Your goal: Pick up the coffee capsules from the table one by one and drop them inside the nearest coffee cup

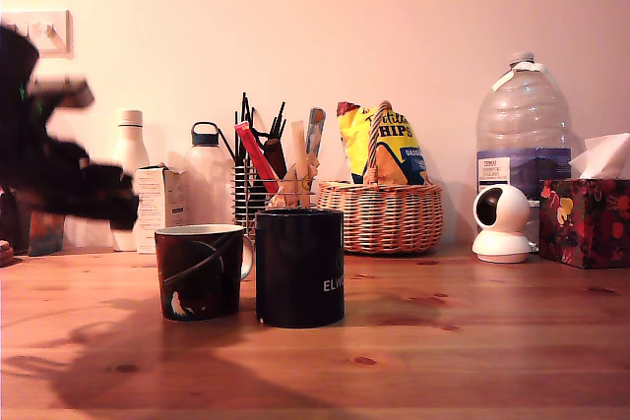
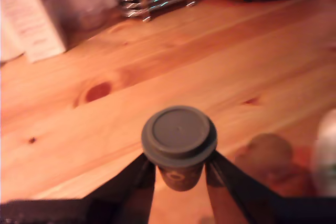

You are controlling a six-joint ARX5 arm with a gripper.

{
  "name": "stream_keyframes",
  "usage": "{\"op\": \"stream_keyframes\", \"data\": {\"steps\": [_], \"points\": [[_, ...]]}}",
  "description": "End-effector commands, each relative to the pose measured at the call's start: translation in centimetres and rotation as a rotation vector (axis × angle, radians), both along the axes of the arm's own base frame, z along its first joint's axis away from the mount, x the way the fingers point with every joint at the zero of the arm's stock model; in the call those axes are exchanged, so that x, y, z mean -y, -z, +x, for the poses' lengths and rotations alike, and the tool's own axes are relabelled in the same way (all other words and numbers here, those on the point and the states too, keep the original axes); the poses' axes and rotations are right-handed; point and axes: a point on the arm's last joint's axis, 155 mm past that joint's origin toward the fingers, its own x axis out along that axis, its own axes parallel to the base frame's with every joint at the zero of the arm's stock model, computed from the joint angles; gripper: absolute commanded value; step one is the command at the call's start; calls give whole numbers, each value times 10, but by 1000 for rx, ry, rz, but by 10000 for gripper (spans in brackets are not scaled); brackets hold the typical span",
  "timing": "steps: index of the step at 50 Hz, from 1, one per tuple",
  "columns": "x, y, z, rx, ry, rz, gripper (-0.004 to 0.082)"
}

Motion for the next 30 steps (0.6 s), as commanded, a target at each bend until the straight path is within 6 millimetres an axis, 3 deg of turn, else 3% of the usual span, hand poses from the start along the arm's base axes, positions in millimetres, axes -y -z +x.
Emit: {"op": "stream_keyframes", "data": {"steps": [1, 30], "points": [[7, -12, -7, 18, 33, -7, 107], [21, -47, -87, -7, 135, -52, 107]]}}
